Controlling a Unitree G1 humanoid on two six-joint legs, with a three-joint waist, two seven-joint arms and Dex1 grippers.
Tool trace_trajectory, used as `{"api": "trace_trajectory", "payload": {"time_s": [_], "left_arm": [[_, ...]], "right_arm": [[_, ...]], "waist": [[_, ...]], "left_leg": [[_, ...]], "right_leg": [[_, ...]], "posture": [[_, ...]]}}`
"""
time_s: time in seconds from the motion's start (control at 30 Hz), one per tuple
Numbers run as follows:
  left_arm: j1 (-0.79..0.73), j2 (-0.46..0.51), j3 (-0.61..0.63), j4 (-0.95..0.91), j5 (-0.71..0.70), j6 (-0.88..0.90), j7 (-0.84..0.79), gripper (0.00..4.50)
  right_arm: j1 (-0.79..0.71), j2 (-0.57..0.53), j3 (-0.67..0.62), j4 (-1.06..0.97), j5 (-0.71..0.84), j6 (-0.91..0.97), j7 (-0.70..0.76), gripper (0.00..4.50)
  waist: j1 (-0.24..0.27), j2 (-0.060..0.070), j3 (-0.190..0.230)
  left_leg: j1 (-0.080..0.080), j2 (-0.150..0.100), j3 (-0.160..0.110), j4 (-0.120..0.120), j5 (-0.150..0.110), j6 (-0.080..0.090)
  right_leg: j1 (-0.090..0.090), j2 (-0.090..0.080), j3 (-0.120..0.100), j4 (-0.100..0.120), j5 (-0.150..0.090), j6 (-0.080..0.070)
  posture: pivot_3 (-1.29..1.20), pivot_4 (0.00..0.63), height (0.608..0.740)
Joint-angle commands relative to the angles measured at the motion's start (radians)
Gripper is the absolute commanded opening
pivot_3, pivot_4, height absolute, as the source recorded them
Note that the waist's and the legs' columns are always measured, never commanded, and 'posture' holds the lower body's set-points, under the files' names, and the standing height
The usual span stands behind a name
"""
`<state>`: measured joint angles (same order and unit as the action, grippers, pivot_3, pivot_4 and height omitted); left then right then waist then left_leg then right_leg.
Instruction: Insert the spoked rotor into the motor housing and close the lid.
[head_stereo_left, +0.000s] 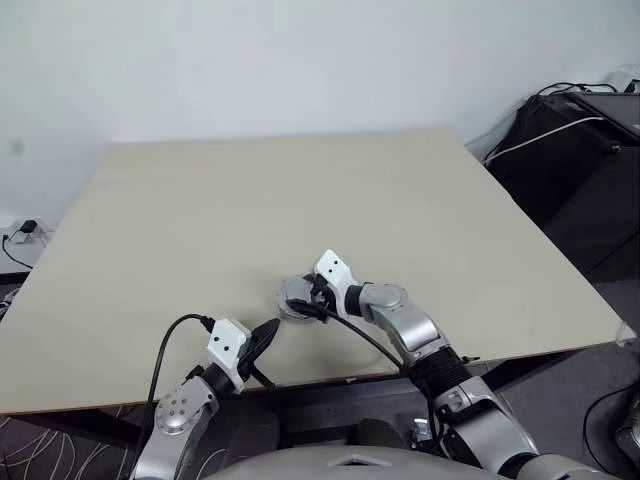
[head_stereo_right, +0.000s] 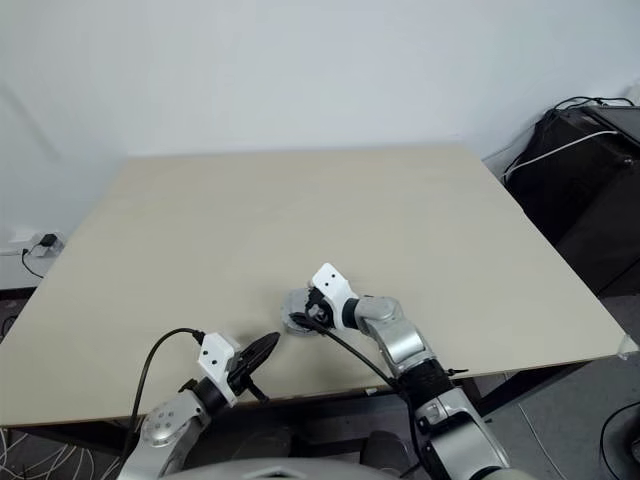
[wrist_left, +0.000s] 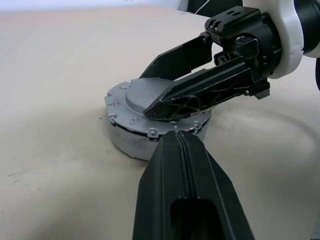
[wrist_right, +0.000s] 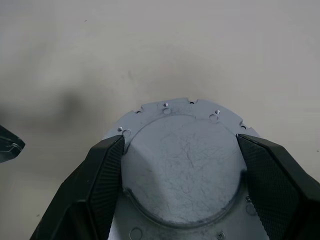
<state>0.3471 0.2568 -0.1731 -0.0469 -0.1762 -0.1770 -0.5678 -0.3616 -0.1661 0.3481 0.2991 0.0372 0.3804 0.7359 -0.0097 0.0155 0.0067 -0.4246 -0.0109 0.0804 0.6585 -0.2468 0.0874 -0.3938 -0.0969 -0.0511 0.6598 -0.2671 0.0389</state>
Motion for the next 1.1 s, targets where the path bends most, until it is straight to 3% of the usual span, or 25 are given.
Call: {"api": "trace_trajectory", "payload": {"time_s": [0.03,1.1], "left_arm": [[-0.005,-0.003,-0.004,-0.042,-0.003,-0.006,0.0,0.0],[-0.103,-0.063,0.078,-0.014,0.009,0.101,0.163,0.0]], "right_arm": [[0.005,-0.019,0.014,-0.007,-0.009,0.019,0.017,3.26],[-0.012,-0.054,0.065,-0.009,-0.058,0.144,-0.022,3.26]], "waist": [[0.001,0.0,0.0],[0.006,0.0,-0.002]], "left_leg": [[0.0,0.0,0.0,0.0,0.0,0.0],[0.001,0.0,0.001,-0.001,0.0,0.0]], "right_leg": [[0.0,0.0,0.0,0.0,0.0,0.0],[0.001,-0.001,0.0,-0.001,0.0,0.0]], "posture": [[0.0,0.0,0.74],[0.0,0.0,0.74]]}}
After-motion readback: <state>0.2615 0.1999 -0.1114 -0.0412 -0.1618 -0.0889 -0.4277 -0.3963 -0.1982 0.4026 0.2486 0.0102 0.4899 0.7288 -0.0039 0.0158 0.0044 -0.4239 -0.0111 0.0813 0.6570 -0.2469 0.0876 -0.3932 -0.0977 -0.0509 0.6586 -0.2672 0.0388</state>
